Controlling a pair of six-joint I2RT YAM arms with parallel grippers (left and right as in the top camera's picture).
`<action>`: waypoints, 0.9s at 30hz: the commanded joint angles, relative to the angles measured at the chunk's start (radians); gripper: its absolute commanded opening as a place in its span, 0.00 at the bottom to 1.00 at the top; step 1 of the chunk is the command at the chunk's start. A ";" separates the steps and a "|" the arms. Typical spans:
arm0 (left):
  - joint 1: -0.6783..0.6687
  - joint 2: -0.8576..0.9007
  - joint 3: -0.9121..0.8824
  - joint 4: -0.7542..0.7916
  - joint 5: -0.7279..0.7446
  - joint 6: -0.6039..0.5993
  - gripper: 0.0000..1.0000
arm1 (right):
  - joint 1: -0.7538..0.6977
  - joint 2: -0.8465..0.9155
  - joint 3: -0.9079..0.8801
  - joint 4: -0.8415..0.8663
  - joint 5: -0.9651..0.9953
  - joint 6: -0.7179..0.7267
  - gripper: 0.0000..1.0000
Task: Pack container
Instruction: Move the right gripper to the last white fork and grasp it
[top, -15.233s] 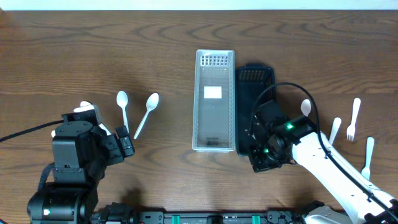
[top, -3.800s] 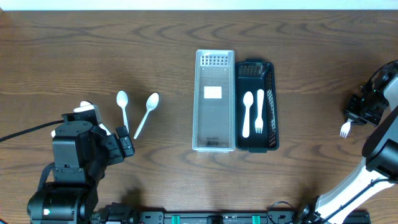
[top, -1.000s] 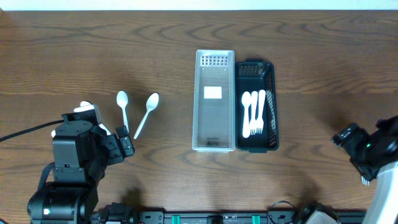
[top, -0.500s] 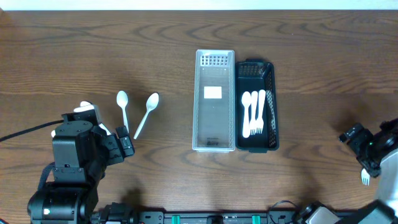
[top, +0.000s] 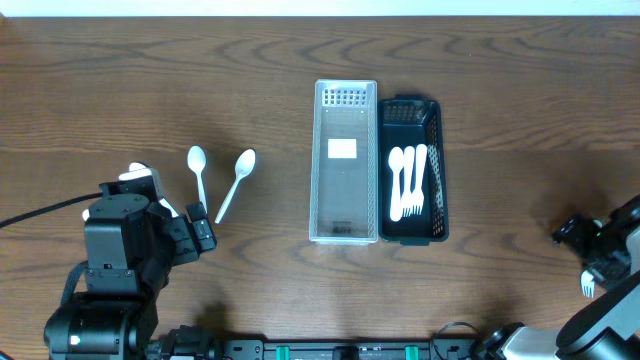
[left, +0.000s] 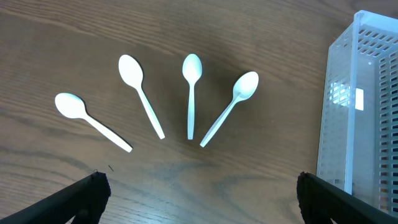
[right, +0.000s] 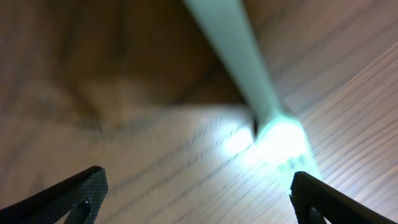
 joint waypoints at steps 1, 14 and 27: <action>0.002 0.007 0.010 -0.003 -0.005 -0.010 0.98 | -0.012 0.005 0.063 0.000 0.065 -0.036 0.98; 0.002 0.024 0.010 -0.003 -0.005 -0.010 0.98 | -0.018 0.104 0.071 0.035 0.127 -0.081 0.98; 0.002 0.024 0.010 -0.003 -0.005 -0.010 0.98 | -0.018 0.205 0.071 0.088 0.048 -0.122 0.97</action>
